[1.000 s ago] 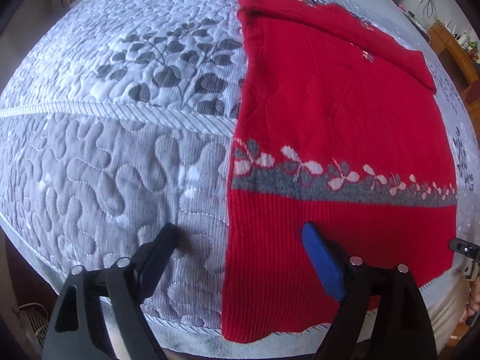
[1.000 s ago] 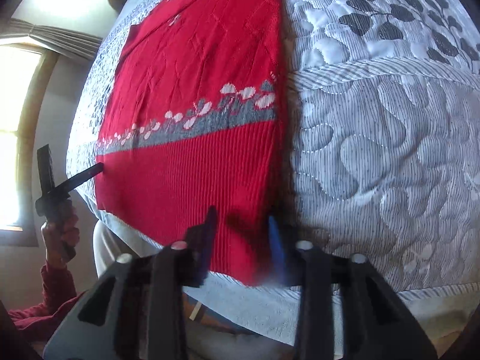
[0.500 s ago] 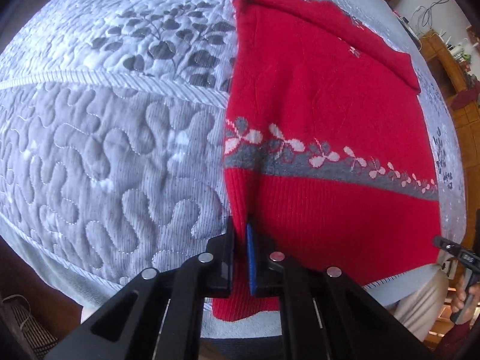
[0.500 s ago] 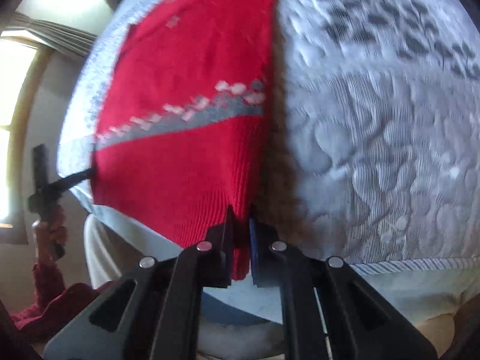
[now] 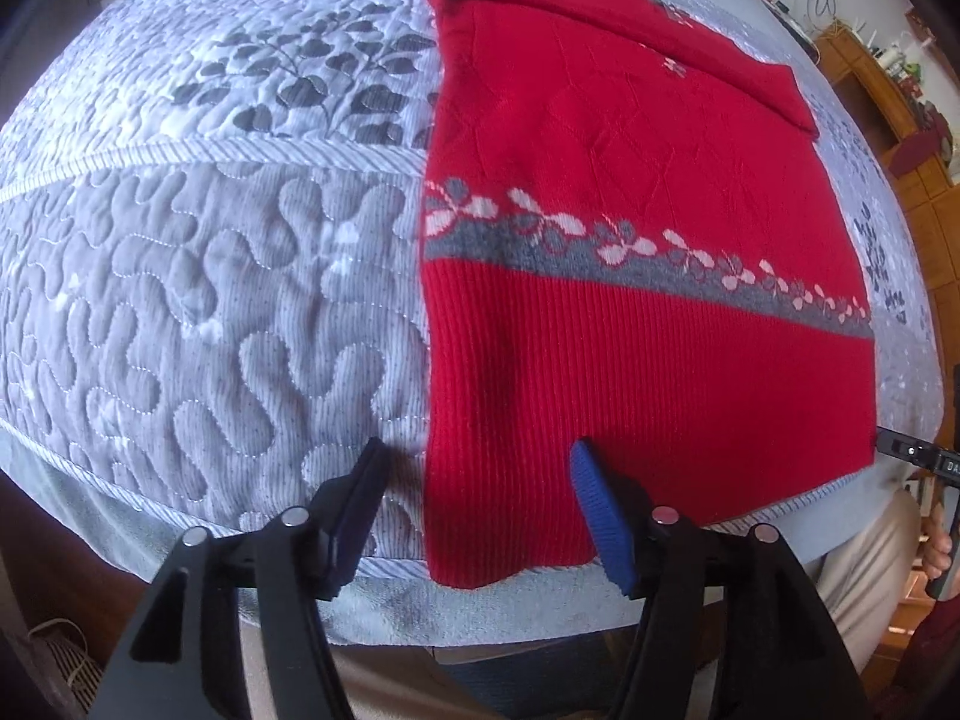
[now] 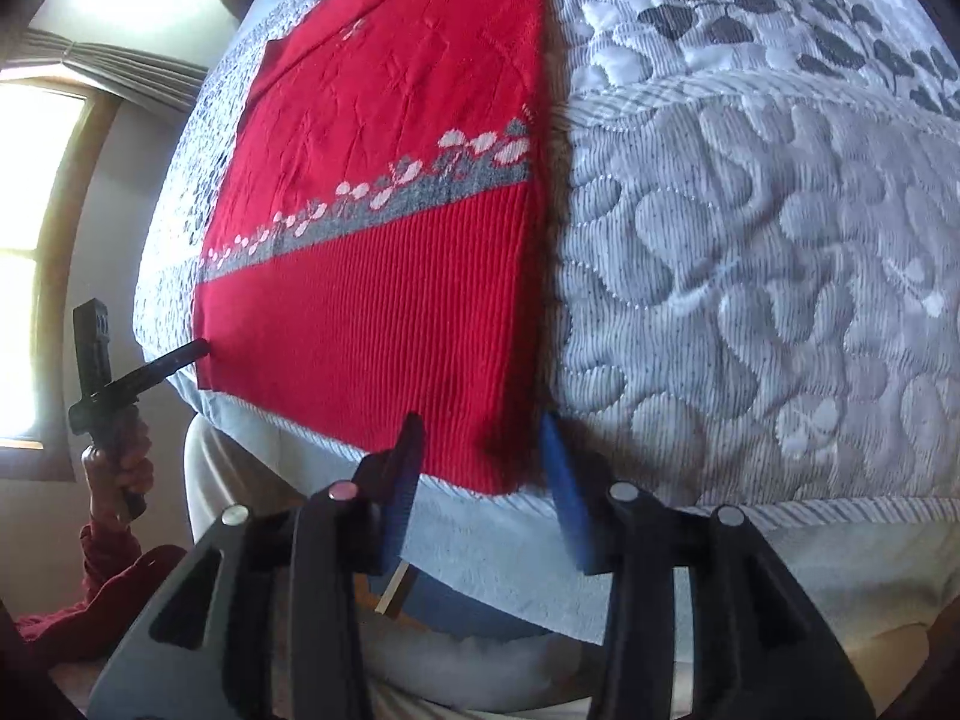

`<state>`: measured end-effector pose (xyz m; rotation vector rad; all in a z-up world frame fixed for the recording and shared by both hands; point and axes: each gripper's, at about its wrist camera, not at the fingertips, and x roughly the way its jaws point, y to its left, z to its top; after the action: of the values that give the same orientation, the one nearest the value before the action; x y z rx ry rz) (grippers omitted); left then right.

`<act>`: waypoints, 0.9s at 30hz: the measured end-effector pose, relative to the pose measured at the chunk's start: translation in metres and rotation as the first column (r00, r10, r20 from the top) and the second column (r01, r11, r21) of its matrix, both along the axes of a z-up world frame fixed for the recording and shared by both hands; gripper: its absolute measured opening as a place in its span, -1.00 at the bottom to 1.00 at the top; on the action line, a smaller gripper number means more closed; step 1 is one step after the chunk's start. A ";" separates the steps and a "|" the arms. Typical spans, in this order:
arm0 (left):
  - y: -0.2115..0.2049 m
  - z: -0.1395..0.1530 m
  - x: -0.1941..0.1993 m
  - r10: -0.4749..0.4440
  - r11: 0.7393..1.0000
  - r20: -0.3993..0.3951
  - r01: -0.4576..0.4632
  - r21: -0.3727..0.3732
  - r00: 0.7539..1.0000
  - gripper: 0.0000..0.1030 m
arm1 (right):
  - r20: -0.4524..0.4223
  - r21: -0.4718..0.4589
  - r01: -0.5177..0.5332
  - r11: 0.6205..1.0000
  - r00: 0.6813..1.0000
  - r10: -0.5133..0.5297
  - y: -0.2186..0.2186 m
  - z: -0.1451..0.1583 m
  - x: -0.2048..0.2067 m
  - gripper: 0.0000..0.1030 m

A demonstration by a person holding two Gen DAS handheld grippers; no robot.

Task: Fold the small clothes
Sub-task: 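Grasp the ribbed hem with both tools and straighten it, then lift the hem with both tools and fold it up toward the collar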

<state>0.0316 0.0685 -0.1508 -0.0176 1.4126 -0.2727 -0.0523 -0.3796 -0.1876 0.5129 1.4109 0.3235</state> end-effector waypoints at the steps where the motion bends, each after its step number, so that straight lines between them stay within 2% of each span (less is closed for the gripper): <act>1: -0.001 0.000 0.000 0.001 1.000 -0.001 -0.001 0.003 1.000 0.19 | -0.003 0.002 -0.005 1.000 1.000 0.005 0.000 0.000 -0.001 -0.25; 3: -0.002 -0.002 0.001 0.015 1.000 -0.018 -0.015 -0.021 1.000 -0.24 | -0.013 0.012 -0.017 1.000 1.000 0.017 0.004 -0.004 -0.002 -0.55; 4: -0.007 -0.004 0.005 0.025 0.999 -0.030 -0.027 -0.043 0.999 -0.34 | -0.019 0.018 -0.017 1.000 1.000 0.018 0.005 -0.005 -0.002 -0.65; 5: -0.010 -0.004 0.009 0.037 0.997 -0.042 -0.040 -0.064 0.998 -0.60 | -0.022 0.027 -0.019 0.999 1.000 0.020 0.005 -0.006 -0.002 -0.83; 6: -0.007 -0.004 0.010 0.049 0.995 -0.057 -0.054 -0.089 0.997 -0.77 | -0.019 0.046 -0.022 0.999 1.000 0.023 0.005 -0.006 -0.002 -0.84; 7: -0.006 -0.004 0.010 0.061 0.992 -0.067 -0.069 -0.111 0.996 -0.82 | -0.012 0.057 -0.026 0.998 1.000 0.026 0.006 -0.004 -0.001 -0.84; 11: 0.015 0.007 0.013 0.110 0.969 -0.092 -0.128 -0.210 0.990 -0.84 | 0.029 0.146 -0.024 0.989 0.999 0.020 0.005 0.012 0.004 -0.85; 16: 0.025 0.029 0.038 0.146 0.945 -0.075 -0.162 -0.284 0.986 -0.84 | 0.091 0.236 -0.002 0.972 0.996 -0.020 -0.007 0.041 0.024 -0.85; 21: 0.015 0.048 0.082 0.150 0.945 -0.022 -0.150 -0.291 0.988 -0.84 | 0.131 0.231 0.014 0.973 0.990 -0.045 -0.018 0.063 0.064 -0.85; 27: -0.007 0.044 0.141 0.155 0.952 -0.006 -0.151 -0.268 0.988 -0.84 | 0.112 0.181 0.037 0.983 0.992 -0.058 -0.032 0.061 0.128 -0.85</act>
<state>0.1729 0.0611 -0.1071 -0.3454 1.3423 -0.3326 0.0758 -0.4116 -0.1266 0.6631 1.2601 0.4377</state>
